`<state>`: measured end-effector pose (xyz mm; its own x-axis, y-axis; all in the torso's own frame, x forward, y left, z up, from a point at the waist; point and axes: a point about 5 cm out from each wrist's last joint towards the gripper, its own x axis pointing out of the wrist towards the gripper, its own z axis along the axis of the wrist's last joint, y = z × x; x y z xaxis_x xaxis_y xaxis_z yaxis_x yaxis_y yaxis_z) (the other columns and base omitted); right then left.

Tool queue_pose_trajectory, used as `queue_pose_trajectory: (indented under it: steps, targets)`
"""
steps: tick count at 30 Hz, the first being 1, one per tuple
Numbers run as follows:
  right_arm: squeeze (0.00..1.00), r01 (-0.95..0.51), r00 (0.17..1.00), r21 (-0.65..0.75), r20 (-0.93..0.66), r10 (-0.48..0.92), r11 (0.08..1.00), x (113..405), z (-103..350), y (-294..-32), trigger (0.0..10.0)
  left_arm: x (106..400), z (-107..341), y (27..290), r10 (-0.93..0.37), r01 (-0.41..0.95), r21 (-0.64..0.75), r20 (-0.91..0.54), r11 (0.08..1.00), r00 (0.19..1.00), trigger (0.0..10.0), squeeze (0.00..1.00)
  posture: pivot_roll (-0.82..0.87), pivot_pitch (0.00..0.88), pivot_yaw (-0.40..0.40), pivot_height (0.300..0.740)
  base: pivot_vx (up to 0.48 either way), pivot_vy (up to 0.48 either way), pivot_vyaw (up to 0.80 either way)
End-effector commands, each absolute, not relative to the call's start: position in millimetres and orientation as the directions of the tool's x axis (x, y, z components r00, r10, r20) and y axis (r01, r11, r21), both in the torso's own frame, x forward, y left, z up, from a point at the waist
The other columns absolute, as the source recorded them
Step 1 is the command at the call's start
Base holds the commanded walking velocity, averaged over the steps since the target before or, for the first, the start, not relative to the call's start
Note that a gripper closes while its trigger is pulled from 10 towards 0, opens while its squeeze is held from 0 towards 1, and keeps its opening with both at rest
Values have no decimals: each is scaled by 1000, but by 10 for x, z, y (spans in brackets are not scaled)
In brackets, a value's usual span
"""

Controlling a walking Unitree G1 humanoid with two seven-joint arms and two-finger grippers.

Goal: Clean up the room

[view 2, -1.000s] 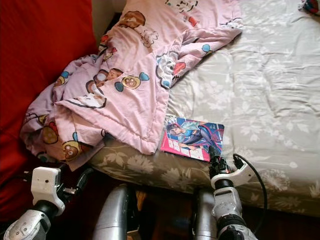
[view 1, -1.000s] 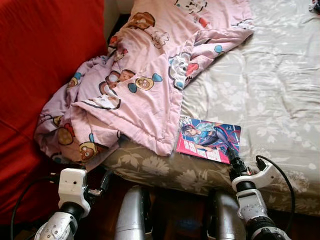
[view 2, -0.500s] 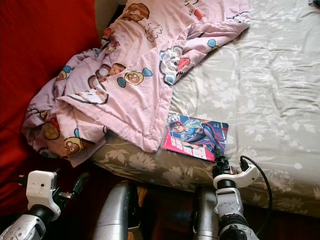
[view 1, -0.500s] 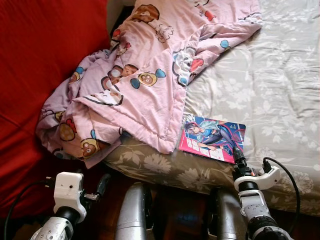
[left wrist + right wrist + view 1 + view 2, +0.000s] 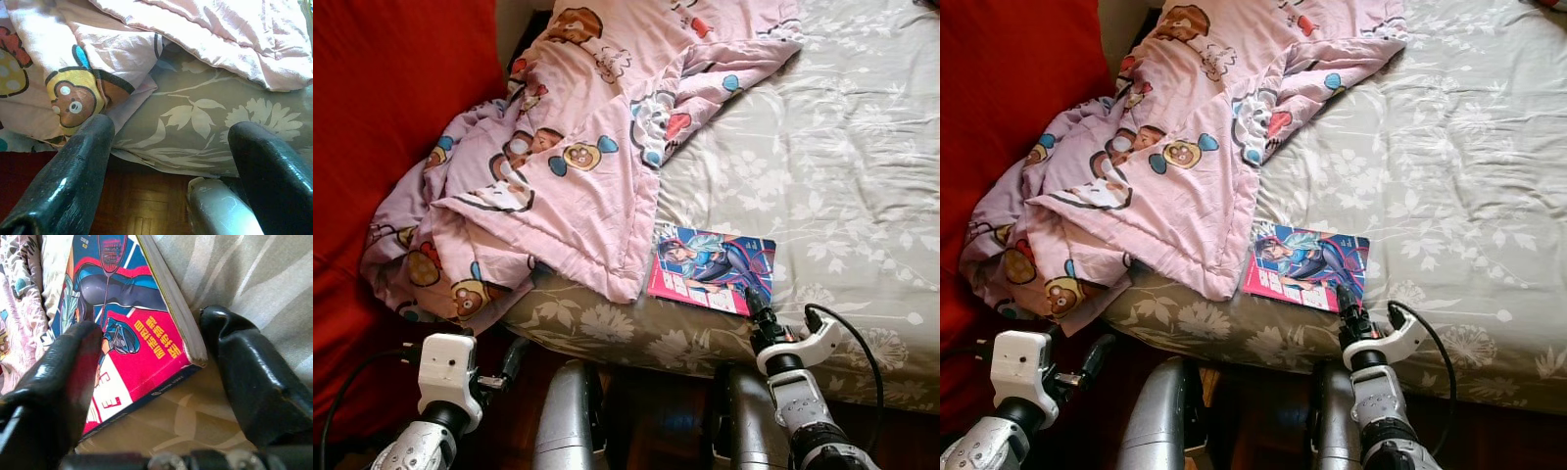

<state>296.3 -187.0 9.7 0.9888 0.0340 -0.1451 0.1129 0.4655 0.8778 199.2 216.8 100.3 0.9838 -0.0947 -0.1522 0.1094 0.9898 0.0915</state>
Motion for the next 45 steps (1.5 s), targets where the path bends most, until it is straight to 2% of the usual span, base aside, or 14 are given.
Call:
queue_pose_trajectory:
  steps: [1, 15, 23, 30, 38, 41, 43, 44, 45]
  targets:
    - [0, 190, 952, 890, -271, 146, 414, 2757, -163, -1574, 0, 1944, 947, 2217, -84, 106, 105, -195, 989, 977, 10000, 0, 241, 312, 152, 589, 0, 0, 0]
    - [0, 176, 955, 885, -259, 142, 430, 2794, -131, -1543, 0, 2053, 936, 2205, -77, 98, 109, -179, 989, 981, 10000, 0, 234, 271, 140, 589, 0, 0, 0]
    - [0, 197, 973, 893, -230, 34, 404, 2859, -61, -1672, 0, 2179, 917, 2201, -68, 85, 109, -157, 990, 985, 10000, 0, 214, 228, 122, 589, 0, 0, 0]
    - [0, 185, 982, 896, -160, -95, 403, 2868, 16, -1852, 0, 2345, 874, 2145, -61, 74, 93, -128, 993, 990, 10000, 0, 160, 155, 92, 589, 0, 0, 0]
    - [0, 268, 957, 815, -163, -240, 513, 2752, 17, -2085, 0, 2520, 838, 2067, -58, 65, 71, -96, 995, 994, 10000, 0, 113, 90, 64, 589, 0, 0, 0]
    - [0, 272, 951, 742, -110, -290, 612, 2742, 125, -2171, 0, 2597, 833, 2044, -52, 56, 60, -74, 997, 996, 10000, 0, 92, 65, 51, 589, 0, 0, 0]
    - [0, 249, 958, 651, -56, -282, 717, 2775, 255, -2168, 0, 2630, 823, 2036, -42, 44, 43, -66, 998, 997, 10000, 0, 78, 53, 43, 589, 0, 0, 0]
    - [0, 249, 958, 651, -56, -282, 717, 2775, 255, -2168, 0, 2630, 823, 2036, -42, 44, 43, -66, 998, 997, 10000, 0, 78, 53, 43, 589, 0, 0, 0]
    - [0, 222, 965, 602, -20, -263, 767, 2809, 341, -2143, 0, 2649, 812, 2030, -34, 36, 29, -62, 999, 997, 10000, 0, 68, 46, 35, 589, 0, 0, 0]
